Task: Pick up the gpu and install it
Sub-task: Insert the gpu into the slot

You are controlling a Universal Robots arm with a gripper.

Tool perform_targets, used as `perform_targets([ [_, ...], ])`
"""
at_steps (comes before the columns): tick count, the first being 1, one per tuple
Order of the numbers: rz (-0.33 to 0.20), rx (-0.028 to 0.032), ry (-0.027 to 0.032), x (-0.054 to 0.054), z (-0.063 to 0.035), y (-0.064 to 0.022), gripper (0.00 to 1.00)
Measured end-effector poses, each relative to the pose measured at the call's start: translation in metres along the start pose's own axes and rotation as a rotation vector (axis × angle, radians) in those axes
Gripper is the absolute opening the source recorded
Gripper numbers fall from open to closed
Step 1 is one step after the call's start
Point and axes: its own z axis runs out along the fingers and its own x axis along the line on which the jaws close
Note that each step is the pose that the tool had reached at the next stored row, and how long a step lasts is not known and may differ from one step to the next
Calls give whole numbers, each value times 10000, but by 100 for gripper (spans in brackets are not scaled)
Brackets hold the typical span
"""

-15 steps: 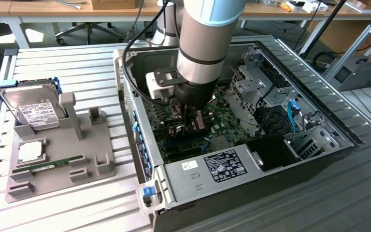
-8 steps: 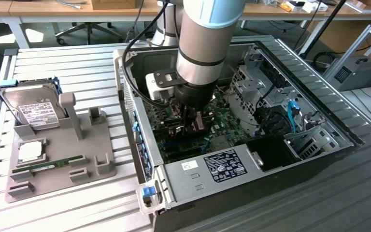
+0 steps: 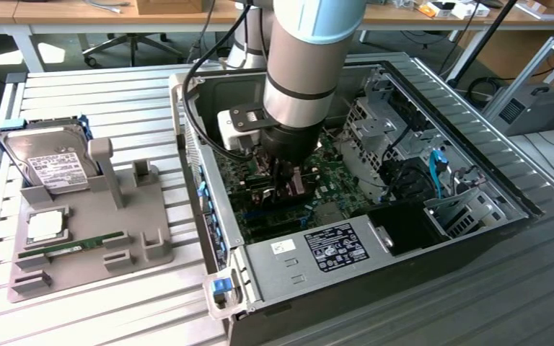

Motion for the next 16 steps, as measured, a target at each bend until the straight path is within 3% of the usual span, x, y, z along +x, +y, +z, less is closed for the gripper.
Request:
perform_targets([
  [16,9,-1,-15,2,24,16,27],
])
